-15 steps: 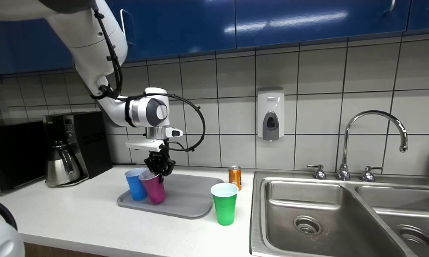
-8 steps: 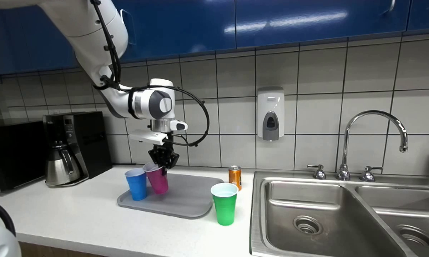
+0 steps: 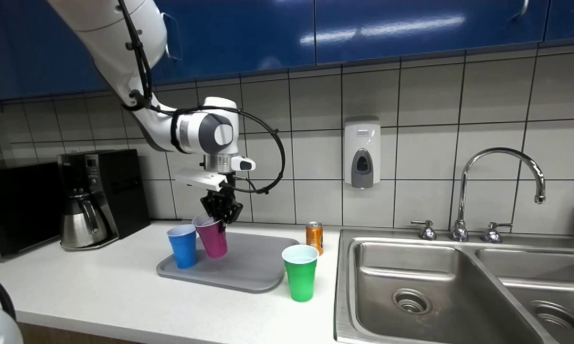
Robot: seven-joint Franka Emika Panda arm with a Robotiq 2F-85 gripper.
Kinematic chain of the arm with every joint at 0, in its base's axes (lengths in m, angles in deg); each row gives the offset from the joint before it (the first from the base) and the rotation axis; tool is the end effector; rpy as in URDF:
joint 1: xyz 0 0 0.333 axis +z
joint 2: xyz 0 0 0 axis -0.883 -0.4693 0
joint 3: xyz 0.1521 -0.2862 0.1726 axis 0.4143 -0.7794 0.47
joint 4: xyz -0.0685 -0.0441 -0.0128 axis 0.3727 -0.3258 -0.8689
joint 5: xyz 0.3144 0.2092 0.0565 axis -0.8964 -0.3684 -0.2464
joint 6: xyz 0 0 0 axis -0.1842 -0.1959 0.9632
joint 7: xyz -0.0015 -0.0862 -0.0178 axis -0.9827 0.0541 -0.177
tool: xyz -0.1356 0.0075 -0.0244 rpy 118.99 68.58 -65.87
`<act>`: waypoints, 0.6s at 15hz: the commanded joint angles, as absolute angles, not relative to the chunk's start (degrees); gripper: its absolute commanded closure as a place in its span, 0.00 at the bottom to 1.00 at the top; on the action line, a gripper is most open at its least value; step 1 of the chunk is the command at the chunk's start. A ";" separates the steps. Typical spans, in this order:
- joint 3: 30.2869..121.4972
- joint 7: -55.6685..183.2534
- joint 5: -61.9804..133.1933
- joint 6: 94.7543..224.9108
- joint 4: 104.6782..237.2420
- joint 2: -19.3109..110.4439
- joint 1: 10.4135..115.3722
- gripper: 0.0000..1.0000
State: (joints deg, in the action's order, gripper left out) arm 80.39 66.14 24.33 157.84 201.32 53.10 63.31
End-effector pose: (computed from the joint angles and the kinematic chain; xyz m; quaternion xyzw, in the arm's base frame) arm 0.5612 0.0239 0.3603 -0.9941 0.0934 -0.0035 0.0551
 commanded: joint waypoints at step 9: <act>79.58 62.12 22.00 157.41 212.50 62.52 62.27 0.98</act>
State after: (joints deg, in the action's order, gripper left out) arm 79.65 64.32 23.67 157.81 208.73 58.66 63.11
